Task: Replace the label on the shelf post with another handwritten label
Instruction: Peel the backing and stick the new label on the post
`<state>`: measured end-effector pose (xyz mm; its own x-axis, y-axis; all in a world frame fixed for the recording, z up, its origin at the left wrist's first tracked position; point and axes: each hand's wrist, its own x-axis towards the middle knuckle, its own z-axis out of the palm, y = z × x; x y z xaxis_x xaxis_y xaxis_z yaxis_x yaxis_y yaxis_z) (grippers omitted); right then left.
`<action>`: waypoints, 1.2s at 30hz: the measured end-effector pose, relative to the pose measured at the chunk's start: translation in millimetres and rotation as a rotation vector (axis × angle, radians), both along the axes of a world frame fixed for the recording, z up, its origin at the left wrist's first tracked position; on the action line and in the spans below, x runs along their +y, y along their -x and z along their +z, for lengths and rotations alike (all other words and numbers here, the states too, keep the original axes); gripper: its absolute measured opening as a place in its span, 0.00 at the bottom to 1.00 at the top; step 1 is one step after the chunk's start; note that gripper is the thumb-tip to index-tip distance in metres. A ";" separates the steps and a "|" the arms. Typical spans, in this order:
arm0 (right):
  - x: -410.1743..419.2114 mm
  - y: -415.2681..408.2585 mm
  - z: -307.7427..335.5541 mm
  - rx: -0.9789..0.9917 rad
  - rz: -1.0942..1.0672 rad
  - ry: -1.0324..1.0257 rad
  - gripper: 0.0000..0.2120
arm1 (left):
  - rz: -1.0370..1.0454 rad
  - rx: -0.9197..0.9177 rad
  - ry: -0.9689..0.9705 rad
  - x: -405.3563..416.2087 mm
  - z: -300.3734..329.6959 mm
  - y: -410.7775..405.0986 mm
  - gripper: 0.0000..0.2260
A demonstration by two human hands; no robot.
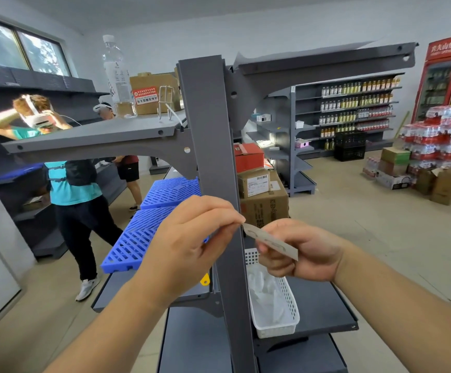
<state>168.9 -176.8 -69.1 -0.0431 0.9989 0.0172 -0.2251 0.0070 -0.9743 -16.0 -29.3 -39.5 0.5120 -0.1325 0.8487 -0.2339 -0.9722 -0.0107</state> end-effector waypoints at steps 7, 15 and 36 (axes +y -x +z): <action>0.9 4.5 12.3 -0.195 -0.226 -0.081 0.08 | 0.010 -0.005 0.085 1.5 4.1 2.2 0.08; 20.9 19.2 31.3 -0.681 -0.822 -0.368 0.08 | 0.127 -0.017 0.811 -1.5 11.6 -8.3 0.05; 61.6 22.1 62.4 -0.831 -1.106 -0.541 0.08 | 0.199 -0.052 0.945 16.0 38.8 -33.6 0.06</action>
<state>146.8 -115.2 -6.7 0.5322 0.4114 0.7399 0.7422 0.1937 -0.6415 17.5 -13.4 -0.7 0.4103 0.7013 0.5829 -0.0852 -0.6069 0.7902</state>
